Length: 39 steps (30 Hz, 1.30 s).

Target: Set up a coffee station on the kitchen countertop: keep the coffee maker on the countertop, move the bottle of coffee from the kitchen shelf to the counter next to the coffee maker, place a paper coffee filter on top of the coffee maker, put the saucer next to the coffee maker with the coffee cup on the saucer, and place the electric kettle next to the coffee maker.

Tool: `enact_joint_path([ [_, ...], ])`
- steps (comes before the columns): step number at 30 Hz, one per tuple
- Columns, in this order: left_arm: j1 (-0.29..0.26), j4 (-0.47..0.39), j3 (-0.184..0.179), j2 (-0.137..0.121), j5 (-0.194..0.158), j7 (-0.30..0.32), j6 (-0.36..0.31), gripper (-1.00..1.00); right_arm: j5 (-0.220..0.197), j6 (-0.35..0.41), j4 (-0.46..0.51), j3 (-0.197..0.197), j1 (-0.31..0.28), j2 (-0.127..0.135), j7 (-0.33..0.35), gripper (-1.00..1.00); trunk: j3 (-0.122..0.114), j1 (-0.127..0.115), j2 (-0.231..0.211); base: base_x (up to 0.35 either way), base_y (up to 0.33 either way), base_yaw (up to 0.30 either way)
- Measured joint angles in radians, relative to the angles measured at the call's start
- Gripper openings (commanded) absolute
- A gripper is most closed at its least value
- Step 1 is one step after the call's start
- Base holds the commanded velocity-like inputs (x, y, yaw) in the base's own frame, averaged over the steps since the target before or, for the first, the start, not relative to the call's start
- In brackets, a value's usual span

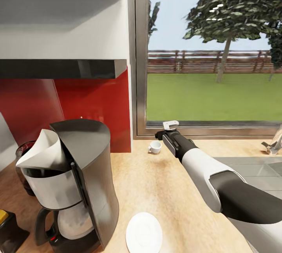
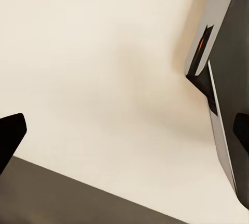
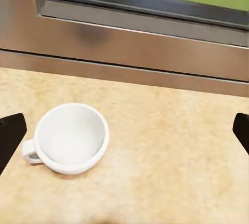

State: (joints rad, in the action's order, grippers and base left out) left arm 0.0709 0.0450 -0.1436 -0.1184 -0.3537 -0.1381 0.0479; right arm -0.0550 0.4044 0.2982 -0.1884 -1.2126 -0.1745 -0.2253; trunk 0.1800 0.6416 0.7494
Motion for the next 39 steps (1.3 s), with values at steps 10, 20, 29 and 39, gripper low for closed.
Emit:
enact_joint_path([
  [10, 0.0, 0.0, 0.0, 0.002, 0.0, 0.0, 0.0, 1.0, 0.001, 0.0, 0.0, 0.0, 0.0, 0.0, 0.0, 1.0, 0.0, 0.0, 0.0, 0.079, -0.057, 0.0],
  [20, 0.0, -0.002, 0.0, 0.0, 0.0, 0.0, 0.0, 1.0, 0.001, 0.0, -0.002, -0.001, 0.0, 0.0, 0.0, 1.0, 0.0, 0.0, 0.0, 0.036, -0.001, 0.0],
  [29, 0.0, -0.001, 0.0, 0.0, 0.0, 0.0, 0.0, 1.0, 0.003, 0.0, -0.009, 0.0, 0.0, 0.0, 0.0, 1.0, 0.0, 0.0, 0.0, 0.002, 0.0, 0.0],
  [39, 0.0, 0.0, 0.0, 0.001, 0.0, 0.002, 0.0, 1.0, 0.002, 0.0, -0.034, 0.0, 0.0, 0.0, -0.003, 1.0, 0.0, 0.0, 0.0, 0.0, 0.0, 0.0],
])
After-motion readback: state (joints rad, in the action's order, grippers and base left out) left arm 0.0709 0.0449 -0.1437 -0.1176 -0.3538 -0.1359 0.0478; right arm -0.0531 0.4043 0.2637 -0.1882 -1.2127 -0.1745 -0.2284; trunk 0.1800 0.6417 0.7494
